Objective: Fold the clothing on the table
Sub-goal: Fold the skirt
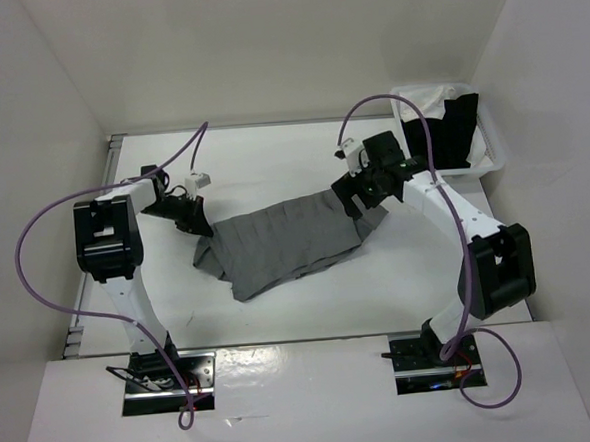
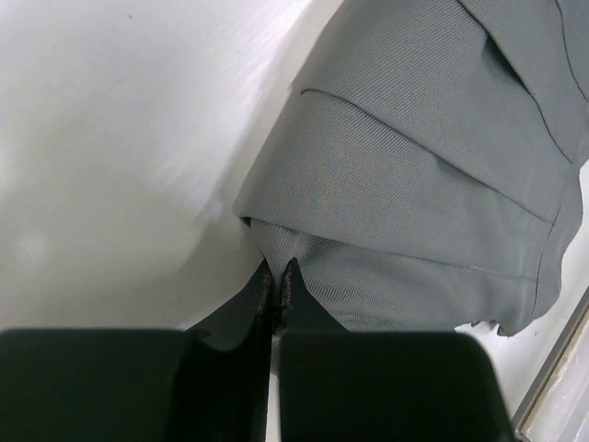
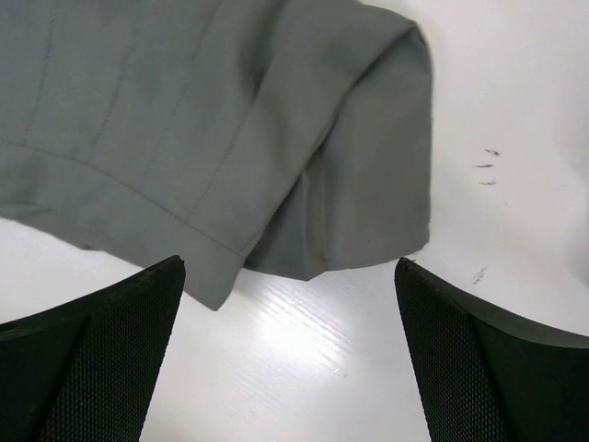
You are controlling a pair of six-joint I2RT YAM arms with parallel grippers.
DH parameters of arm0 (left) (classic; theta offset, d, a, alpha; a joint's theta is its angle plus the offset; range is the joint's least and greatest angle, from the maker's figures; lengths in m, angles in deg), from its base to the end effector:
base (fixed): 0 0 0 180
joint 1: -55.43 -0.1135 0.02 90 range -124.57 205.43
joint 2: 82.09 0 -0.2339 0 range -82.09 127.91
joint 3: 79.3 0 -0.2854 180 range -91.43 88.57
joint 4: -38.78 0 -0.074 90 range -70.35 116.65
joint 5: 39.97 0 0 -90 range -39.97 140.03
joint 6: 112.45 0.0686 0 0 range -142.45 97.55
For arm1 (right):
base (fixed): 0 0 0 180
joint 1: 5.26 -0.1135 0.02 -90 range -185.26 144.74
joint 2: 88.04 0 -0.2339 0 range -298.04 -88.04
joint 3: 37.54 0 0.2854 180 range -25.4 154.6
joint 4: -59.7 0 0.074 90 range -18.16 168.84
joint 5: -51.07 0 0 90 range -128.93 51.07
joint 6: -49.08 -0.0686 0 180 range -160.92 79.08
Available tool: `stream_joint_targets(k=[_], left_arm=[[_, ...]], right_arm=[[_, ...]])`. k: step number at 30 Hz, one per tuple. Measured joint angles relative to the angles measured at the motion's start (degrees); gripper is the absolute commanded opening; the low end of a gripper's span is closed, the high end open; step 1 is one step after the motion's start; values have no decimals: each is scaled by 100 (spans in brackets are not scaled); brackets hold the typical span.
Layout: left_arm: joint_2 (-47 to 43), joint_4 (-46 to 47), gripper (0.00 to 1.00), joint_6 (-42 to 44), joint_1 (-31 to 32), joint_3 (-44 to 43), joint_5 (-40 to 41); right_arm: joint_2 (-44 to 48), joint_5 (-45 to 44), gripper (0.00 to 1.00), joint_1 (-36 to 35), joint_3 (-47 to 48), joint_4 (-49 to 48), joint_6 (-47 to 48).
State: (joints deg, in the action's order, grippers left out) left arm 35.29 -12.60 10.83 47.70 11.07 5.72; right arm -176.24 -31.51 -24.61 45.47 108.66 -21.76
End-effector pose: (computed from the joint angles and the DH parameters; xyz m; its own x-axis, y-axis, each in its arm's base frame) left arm 0.4061 0.0068 0.0674 -0.7947 0.2884 -0.5341 0.5627 0.6801 -0.4700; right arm 0.3557 0.1343 0.2063 -0.5911 -0.5525 -0.5876 -0.6288 0.7720 -0.0933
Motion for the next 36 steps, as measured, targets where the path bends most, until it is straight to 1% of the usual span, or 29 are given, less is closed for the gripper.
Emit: stream_joint_targets(k=[6, 10, 13, 18, 29, 36], left_arm=[[0, -59, 0, 98, -85, 144, -240], [-2, -28, 0, 81, -223, 286, -428], [-9, -17, 0, 72, -348, 409, -555], [-103, -20, 0, 66, -553, 610, -634], [-155, -13, 0, 70, -597, 686, -640], [-177, -9, 0, 79, -605, 739, -667]], right_arm=[[-122, 422, 99, 885, 24, -216, 179], [-710, 796, 99, 1296, 271, -234, 361], [-1252, 1056, 99, 1377, 435, -254, 492], [-1895, 1471, 99, 1427, 625, -219, 688], [-2623, 2135, 99, 1814, 1182, -125, 953], [-2881, 2328, 99, 1912, 1246, -15, 1071]])
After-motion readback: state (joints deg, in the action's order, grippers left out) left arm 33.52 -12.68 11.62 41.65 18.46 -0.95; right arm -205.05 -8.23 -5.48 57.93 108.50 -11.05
